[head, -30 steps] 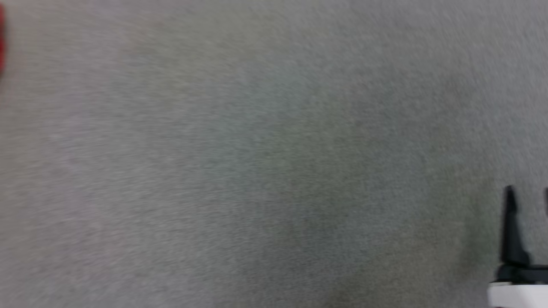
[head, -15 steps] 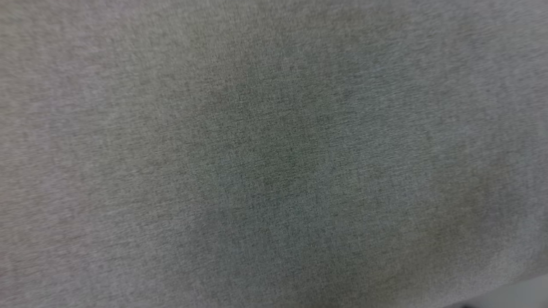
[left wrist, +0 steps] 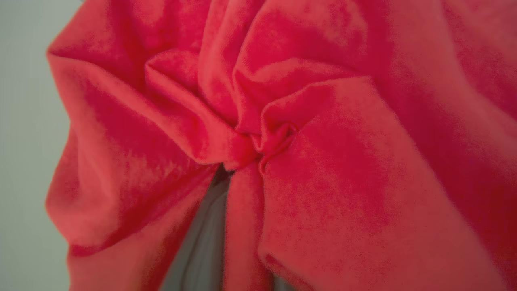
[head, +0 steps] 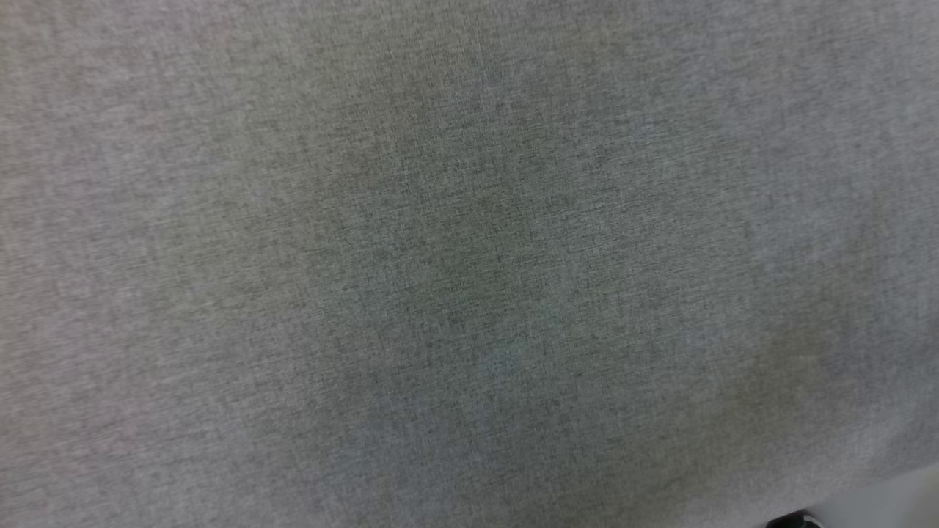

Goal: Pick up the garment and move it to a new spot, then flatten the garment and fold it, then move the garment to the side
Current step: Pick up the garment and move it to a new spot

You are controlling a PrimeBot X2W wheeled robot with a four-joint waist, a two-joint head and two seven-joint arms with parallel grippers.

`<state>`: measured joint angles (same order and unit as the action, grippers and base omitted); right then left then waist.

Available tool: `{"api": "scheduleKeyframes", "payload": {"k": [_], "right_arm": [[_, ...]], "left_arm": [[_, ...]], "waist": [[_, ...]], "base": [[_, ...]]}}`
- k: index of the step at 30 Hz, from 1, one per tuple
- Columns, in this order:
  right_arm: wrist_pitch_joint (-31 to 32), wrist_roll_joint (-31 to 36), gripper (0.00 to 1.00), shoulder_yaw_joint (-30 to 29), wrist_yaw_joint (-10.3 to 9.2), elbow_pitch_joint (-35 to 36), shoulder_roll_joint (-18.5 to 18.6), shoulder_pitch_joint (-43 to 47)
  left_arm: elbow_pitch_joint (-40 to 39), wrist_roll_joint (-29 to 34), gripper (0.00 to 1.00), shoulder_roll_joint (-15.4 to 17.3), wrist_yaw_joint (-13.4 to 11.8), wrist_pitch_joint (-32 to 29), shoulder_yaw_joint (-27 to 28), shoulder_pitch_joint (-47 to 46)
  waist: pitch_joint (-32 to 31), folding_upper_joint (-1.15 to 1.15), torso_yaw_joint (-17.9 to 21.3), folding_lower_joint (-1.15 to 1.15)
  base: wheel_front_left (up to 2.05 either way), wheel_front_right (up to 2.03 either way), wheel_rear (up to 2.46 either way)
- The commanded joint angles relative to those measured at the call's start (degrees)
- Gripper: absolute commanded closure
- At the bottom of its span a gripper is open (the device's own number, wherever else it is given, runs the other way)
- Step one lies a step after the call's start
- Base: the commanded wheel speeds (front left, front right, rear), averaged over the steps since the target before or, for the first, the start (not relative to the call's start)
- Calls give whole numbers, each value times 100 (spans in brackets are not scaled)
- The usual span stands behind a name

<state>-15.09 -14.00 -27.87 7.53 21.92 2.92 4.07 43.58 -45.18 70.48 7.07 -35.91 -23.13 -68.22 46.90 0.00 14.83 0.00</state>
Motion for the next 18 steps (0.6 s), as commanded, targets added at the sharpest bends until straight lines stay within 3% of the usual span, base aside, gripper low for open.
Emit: {"api": "scheduleKeyframes", "payload": {"k": [1,5,9,18], "right_arm": [[-12,134,0,80,-8,56,-8,-45],[-12,358,0,174,-8,84,-7,-80],[-12,991,0,790,-9,-12,13,138],[-13,891,0,853,-9,-495,2,504]], "left_arm": [[2,-61,100,-324,72,-51,-270,303],[-371,-199,100,-112,59,29,-588,39],[-791,-218,100,190,36,38,-1018,-218],[-2323,-438,100,-15,39,-394,-2115,-920]], "waist": [[-150,0,-52,0],[-582,0,-195,0],[-1115,0,-356,0],[-2367,0,-718,0]], "base": [[0,0,0],[0,0,0],[0,0,0],[0,0,0]]}}
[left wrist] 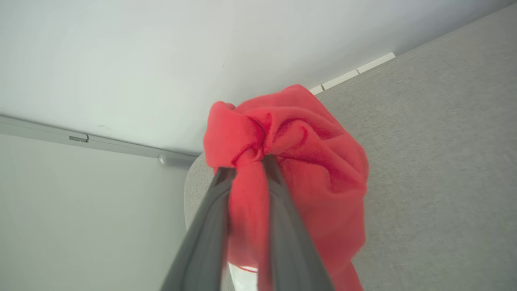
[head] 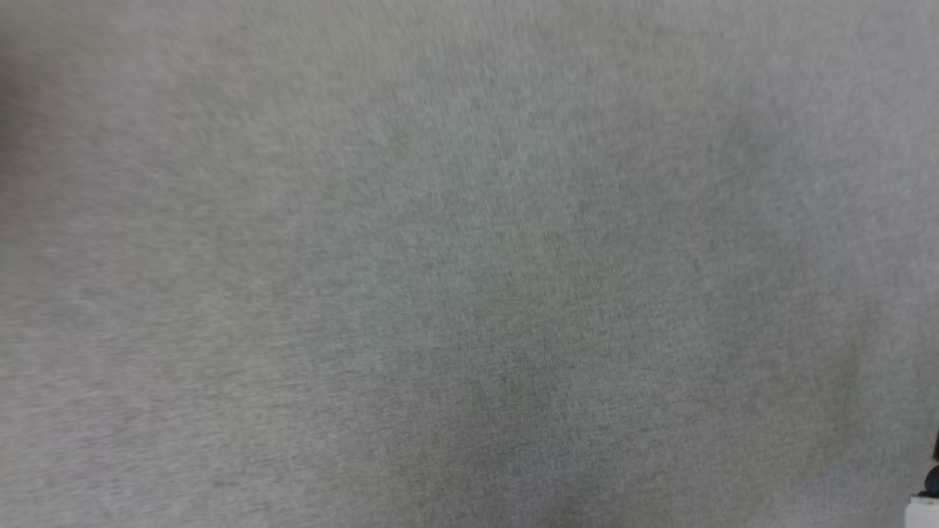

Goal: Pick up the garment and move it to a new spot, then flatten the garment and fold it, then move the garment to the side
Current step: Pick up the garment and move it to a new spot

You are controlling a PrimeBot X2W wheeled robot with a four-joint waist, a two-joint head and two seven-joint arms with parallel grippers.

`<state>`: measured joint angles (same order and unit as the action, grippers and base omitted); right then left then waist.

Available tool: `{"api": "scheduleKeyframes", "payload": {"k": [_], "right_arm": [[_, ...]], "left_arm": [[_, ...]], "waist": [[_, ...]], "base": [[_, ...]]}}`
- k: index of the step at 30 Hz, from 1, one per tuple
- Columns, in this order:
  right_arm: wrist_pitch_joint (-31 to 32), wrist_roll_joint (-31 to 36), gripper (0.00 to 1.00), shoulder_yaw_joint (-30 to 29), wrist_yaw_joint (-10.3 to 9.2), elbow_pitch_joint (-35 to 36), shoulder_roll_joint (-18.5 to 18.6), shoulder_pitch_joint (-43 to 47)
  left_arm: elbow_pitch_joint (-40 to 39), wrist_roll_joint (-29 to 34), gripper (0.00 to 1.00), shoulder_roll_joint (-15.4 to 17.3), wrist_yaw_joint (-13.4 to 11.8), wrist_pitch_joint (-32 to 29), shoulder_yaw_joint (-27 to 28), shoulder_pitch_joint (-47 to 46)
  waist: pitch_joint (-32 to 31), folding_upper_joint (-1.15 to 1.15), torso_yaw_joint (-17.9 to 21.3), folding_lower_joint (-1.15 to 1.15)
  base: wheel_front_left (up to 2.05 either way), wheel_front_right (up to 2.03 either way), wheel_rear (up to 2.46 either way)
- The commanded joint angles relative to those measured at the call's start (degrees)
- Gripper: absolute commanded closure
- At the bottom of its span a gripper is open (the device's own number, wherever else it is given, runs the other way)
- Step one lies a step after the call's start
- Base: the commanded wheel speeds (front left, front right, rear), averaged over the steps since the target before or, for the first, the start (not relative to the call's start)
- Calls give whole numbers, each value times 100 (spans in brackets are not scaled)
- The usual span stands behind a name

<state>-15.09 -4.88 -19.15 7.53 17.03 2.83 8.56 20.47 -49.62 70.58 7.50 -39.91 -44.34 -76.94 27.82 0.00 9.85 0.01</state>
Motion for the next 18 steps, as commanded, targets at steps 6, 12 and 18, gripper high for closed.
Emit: {"api": "scheduleKeyframes", "payload": {"k": [6,12,18], "right_arm": [[-13,-97,0,119,-8,-193,11,326],[-12,-174,0,236,-8,-242,10,525],[-12,-264,0,384,-6,-313,7,666]], "left_arm": [[-1241,-503,100,-448,-5,-592,-707,-470],[-2318,-1081,100,-1007,-5,-1093,-1180,-729],[-2351,-1428,100,-1891,-61,-983,-1555,-331]], "waist": [[-1135,0,-207,-1],[-1476,0,41,-1],[-1554,0,317,-1]], "base": [[0,0,0],[0,0,0],[0,0,0]]}}
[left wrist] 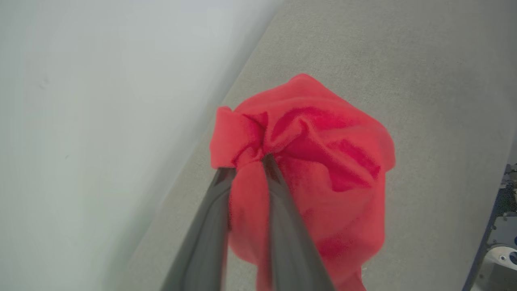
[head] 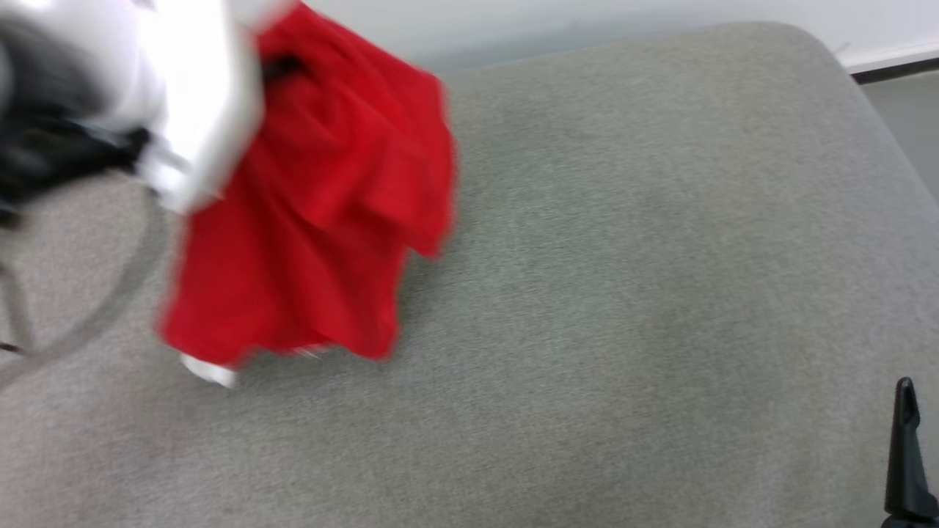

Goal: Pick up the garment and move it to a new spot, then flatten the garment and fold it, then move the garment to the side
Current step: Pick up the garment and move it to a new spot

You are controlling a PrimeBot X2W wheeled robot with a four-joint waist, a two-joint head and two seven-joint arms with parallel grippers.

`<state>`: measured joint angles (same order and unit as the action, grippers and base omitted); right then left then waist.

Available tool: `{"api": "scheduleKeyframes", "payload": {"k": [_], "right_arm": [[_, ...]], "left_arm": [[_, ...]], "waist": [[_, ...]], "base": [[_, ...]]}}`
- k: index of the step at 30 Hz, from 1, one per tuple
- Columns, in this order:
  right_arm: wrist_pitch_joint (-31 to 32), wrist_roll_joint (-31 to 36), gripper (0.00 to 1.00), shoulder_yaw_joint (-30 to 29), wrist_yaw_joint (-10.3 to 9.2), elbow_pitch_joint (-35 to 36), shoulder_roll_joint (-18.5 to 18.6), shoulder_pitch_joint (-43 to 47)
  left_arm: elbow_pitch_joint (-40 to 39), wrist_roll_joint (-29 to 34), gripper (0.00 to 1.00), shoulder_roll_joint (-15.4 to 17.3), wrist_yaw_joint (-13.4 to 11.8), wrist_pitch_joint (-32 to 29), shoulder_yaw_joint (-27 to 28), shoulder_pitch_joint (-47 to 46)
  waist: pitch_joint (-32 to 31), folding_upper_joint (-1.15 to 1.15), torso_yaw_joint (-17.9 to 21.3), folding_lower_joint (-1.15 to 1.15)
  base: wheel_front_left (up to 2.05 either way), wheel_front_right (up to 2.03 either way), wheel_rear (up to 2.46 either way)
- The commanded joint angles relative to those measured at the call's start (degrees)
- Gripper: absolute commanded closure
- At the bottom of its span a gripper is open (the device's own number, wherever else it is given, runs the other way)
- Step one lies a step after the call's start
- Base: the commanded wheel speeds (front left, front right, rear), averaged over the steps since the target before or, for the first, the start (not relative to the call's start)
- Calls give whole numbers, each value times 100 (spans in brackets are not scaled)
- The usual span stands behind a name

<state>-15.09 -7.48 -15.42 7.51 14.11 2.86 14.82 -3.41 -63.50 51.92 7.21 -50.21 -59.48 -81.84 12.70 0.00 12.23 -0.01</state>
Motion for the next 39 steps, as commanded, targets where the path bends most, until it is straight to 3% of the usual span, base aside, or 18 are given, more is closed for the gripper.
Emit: {"api": "scheduleKeyframes", "payload": {"k": [1,6,12,13,14,15,23,27,34,39], "right_arm": [[-12,-24,0,53,-6,-41,4,47],[-12,-71,0,398,-4,-122,5,-121],[-12,-179,0,736,-4,-146,4,-545],[-13,-186,0,799,-4,-139,3,-611],[-12,-213,0,816,-4,-136,3,-664],[-12,-286,0,812,-5,-132,5,-704],[-12,-402,0,626,-4,-54,3,-728],[-12,-292,0,529,-4,-104,5,-572],[-12,-63,0,402,-5,-174,6,-407],[-12,70,0,363,-4,-215,4,-292]], "left_arm": [[137,-77,100,-232,-55,193,-84,292],[958,-306,100,-1069,-184,946,-361,1235],[2109,-484,100,-1615,-148,2062,-319,2122],[2323,-528,72,-1674,-148,2243,-279,2256],[2561,-567,10,-1745,-141,2346,-280,2387],[2703,-660,0,-1786,-119,2329,-308,2506],[2922,-1005,0,-2012,6,2756,-133,2606],[2552,-1124,0,-2031,27,3177,73,2537],[1451,-1006,0,-1506,24,4303,588,2563],[838,-648,0,-1004,-86,5681,1045,3183]], "waist": [[-60,0,123,1],[-57,0,450,1],[121,0,973,1],[162,0,1058,1],[176,0,1118,1],[194,0,1181,1],[162,0,1120,1],[-132,0,899,1],[-570,0,324,1],[-854,0,-67,1]], "base": [[0,0,0],[0,0,0],[0,0,0],[0,0,0],[0,0,0],[0,0,0],[0,0,0],[0,0,0],[0,0,0],[0,0,0]]}}
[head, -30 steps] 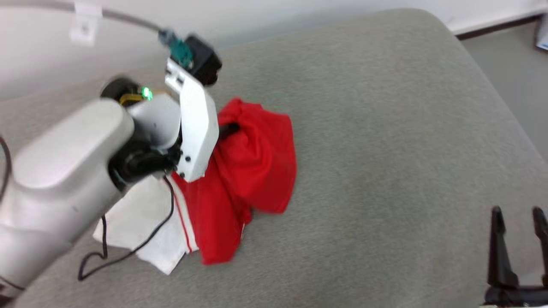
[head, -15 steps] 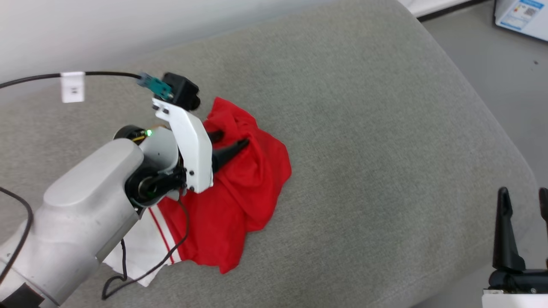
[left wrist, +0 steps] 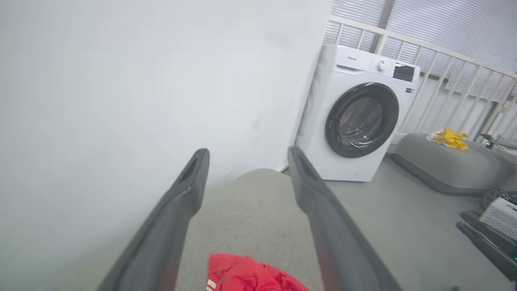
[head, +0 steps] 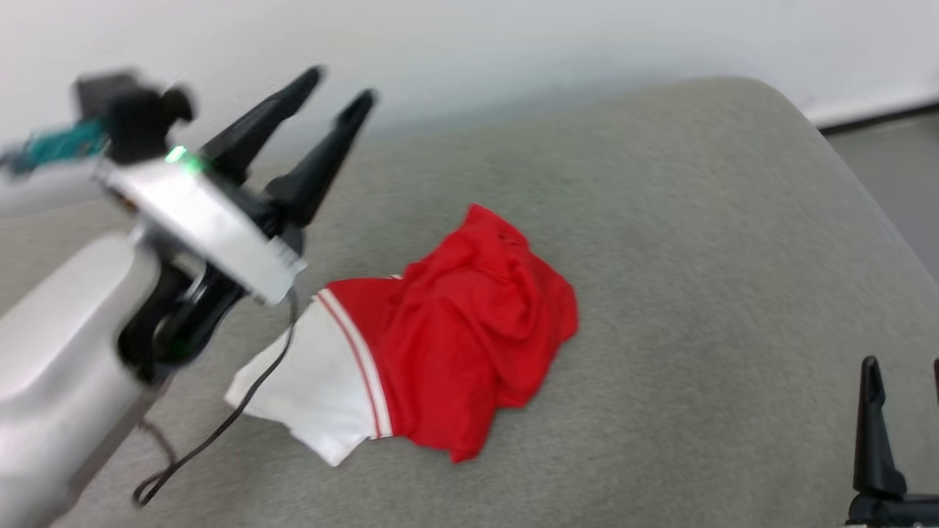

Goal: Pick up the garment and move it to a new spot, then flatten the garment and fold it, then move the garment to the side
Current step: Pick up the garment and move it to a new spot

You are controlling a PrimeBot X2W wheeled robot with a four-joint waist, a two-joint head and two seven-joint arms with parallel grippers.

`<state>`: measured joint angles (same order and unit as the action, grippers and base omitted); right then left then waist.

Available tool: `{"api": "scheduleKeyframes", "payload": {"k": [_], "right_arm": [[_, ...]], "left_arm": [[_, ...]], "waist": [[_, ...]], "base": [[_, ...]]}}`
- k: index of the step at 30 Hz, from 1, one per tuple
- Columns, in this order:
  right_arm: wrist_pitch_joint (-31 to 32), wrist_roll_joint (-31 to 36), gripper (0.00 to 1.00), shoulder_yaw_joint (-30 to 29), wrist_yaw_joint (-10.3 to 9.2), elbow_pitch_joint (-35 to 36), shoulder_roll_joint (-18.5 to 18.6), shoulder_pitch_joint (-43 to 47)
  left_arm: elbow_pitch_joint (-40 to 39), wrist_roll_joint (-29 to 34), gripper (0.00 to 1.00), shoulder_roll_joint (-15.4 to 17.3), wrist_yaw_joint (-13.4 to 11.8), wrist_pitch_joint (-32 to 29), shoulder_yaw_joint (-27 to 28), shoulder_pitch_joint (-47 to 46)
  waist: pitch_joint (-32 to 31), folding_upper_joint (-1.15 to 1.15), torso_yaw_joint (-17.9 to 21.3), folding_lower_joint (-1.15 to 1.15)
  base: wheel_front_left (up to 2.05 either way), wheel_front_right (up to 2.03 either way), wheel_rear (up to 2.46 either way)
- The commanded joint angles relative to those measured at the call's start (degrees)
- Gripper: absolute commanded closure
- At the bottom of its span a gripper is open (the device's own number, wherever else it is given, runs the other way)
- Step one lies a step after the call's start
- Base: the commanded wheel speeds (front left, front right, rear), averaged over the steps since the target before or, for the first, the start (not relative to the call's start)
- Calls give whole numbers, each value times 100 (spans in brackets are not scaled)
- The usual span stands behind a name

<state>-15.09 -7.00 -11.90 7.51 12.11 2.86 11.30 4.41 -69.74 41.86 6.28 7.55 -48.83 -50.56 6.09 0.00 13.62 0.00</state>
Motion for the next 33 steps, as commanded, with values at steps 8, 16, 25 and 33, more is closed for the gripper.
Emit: {"api": "scheduleKeyframes", "payload": {"k": [8,16,25,33], "right_arm": [[-12,20,0,-174,-5,-48,92,229],[-12,29,0,-360,-6,-140,89,447],[-12,-11,0,-362,-5,-187,52,560],[-12,-19,0,-331,-4,-173,33,659]], "left_arm": [[-1037,352,0,47,-507,765,1535,2164],[-1886,2181,0,-1215,20,762,3527,4930],[-2136,3601,0,-2366,116,762,4419,6331],[-2290,3756,0,-2475,119,762,4562,6689]], "waist": [[-434,0,-812,0],[-582,0,-1275,0],[-701,0,-1547,0],[-682,0,-1633,0]], "base": [[0,0,0],[0,0,0],[0,0,0],[0,0,0]]}}
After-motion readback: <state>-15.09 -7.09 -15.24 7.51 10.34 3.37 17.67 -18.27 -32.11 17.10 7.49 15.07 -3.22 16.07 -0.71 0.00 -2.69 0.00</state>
